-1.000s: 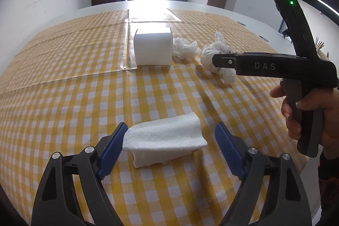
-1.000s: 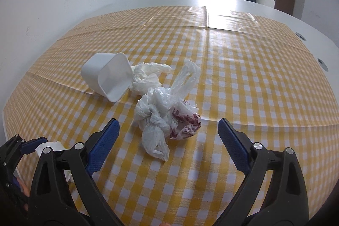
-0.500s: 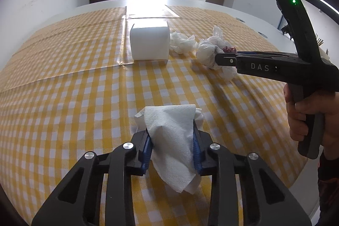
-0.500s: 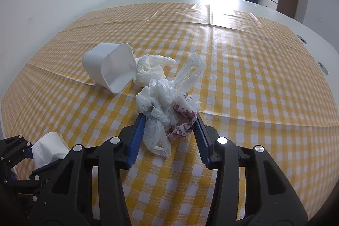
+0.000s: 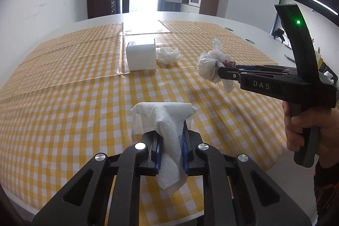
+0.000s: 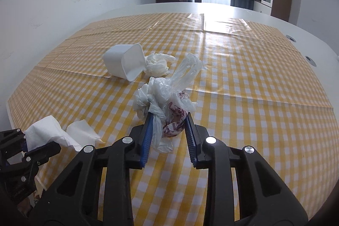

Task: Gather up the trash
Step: 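Carry the tissue with the left tool while the right tool carries the white bag to the basket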

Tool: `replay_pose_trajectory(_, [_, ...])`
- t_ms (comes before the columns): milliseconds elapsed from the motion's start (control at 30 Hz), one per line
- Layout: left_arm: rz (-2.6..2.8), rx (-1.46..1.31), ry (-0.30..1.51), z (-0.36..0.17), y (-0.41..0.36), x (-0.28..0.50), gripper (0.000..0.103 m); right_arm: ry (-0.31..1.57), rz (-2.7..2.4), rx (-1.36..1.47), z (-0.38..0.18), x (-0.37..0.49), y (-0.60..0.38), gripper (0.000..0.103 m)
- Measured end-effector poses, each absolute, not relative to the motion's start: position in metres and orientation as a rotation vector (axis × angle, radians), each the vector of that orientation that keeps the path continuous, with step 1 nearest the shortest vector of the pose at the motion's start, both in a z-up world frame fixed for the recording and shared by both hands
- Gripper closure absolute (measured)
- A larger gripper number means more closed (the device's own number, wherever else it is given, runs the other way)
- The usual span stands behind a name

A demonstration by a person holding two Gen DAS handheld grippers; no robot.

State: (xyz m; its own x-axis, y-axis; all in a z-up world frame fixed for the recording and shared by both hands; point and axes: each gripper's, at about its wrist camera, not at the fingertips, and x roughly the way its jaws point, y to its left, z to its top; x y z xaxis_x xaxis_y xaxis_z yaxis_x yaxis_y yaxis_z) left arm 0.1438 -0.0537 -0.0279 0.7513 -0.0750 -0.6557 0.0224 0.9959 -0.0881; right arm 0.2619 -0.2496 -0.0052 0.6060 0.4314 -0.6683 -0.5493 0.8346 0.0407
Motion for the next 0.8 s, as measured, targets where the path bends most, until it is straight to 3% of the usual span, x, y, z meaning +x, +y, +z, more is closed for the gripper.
replay_pose_trajectory(800, [-0.002, -0.149, 0.617, -0.011, -0.042, 0.026, 0.095, 0.619, 0.709, -0.169, -0.013, 0.099, -0.271, 0.076])
